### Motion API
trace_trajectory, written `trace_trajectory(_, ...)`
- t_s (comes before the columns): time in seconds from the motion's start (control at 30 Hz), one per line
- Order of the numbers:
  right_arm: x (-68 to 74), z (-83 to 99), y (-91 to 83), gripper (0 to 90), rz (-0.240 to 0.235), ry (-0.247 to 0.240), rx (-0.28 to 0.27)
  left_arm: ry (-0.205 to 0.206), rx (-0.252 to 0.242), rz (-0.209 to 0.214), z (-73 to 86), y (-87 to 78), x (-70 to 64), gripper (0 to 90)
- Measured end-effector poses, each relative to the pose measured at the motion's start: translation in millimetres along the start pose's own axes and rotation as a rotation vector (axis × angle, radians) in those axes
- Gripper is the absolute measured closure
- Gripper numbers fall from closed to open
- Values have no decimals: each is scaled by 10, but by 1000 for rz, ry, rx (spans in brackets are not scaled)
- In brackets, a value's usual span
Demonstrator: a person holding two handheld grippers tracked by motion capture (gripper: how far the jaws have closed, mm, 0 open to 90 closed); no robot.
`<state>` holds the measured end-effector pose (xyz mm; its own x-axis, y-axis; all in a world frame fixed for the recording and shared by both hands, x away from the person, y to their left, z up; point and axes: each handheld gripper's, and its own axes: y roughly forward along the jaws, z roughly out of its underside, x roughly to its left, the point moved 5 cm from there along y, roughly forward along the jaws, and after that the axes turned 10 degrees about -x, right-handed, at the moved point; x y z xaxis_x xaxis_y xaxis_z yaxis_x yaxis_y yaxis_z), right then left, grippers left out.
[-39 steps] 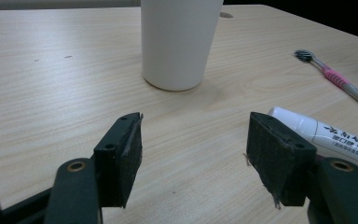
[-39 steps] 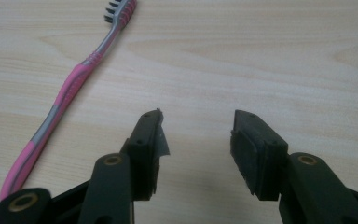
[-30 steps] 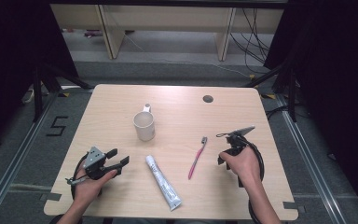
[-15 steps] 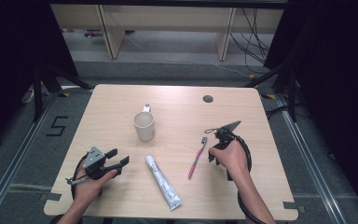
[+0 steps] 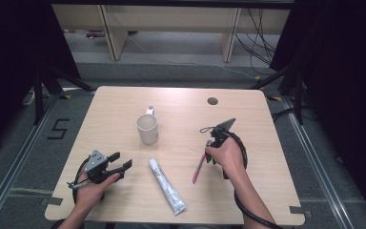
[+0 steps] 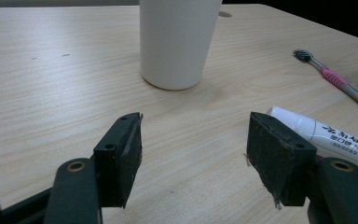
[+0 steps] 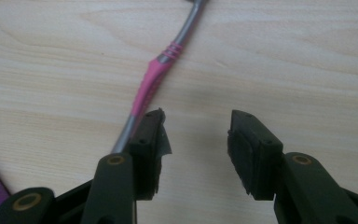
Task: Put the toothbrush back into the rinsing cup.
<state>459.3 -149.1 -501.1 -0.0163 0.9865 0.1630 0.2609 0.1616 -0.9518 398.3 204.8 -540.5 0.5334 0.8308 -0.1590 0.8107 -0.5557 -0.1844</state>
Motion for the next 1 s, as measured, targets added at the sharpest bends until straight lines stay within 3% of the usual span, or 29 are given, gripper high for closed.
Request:
trace_trajectory(0.03,67,-10,-3,558,15,33,9,0,4,-1,0,-3,1,355)
trace_trajectory(0.07,67,-10,-3,558,15,33,9,0,0,1,0,0,0,355)
trace_trajectory(0.1,40,-19,4,560,8,-21,7,2,6,-6,0,-5,0,355)
trace_trajectory(0.17,104,-28,7,564,9,12,21,2,6,-6,0,-5,-2,356)
trace_trajectory(0.3,98,-36,39,570,7,-49,40,2,9,-7,0,-5,1,355)
trace_trajectory(0.4,185,-44,52,570,14,13,60,0,1,1,0,1,3,356)
trace_trajectory(0.47,171,-62,101,566,-22,-17,26,0,0,1,0,0,3,356)
trace_trajectory(0.5,195,-65,88,566,24,-8,64,-1,0,1,0,0,2,356)
trace_trajectory(0.53,195,-65,88,566,24,-8,64,-2,0,1,0,0,1,356)
trace_trajectory(0.57,240,-62,103,566,20,24,76,-2,1,1,0,0,1,355)
trace_trajectory(0.63,237,-75,146,568,3,3,57,-3,1,2,0,0,0,355)
trace_trajectory(0.67,299,-65,144,570,-1,74,81,-3,1,2,0,0,0,355)
trace_trajectory(0.7,299,-65,144,570,-1,74,81,-3,0,1,0,-2,0,355)
trace_trajectory(0.73,247,-78,173,571,-9,10,55,-3,-1,3,0,-1,0,355)
trace_trajectory(0.77,241,-83,186,573,-6,-4,50,-3,0,2,0,-2,0,355)
trace_trajectory(0.8,246,-80,165,574,42,-1,88,-3,0,2,0,-1,-1,356)
trace_trajectory(0.87,257,-87,185,573,48,9,86,-2,4,1,0,-3,-1,356)
trace_trajectory(0.9,283,-94,221,574,12,32,72,-1,2,1,0,-1,-1,356)
trace_trajectory(0.93,283,-94,221,574,12,32,72,-1,0,1,0,0,-2,356)
trace_trajectory(0.97,308,-102,212,576,48,46,101,-1,5,0,0,-3,-1,356)
trace_trajectory(1.0,308,-102,212,576,48,46,101,-2,3,1,0,-2,0,356)
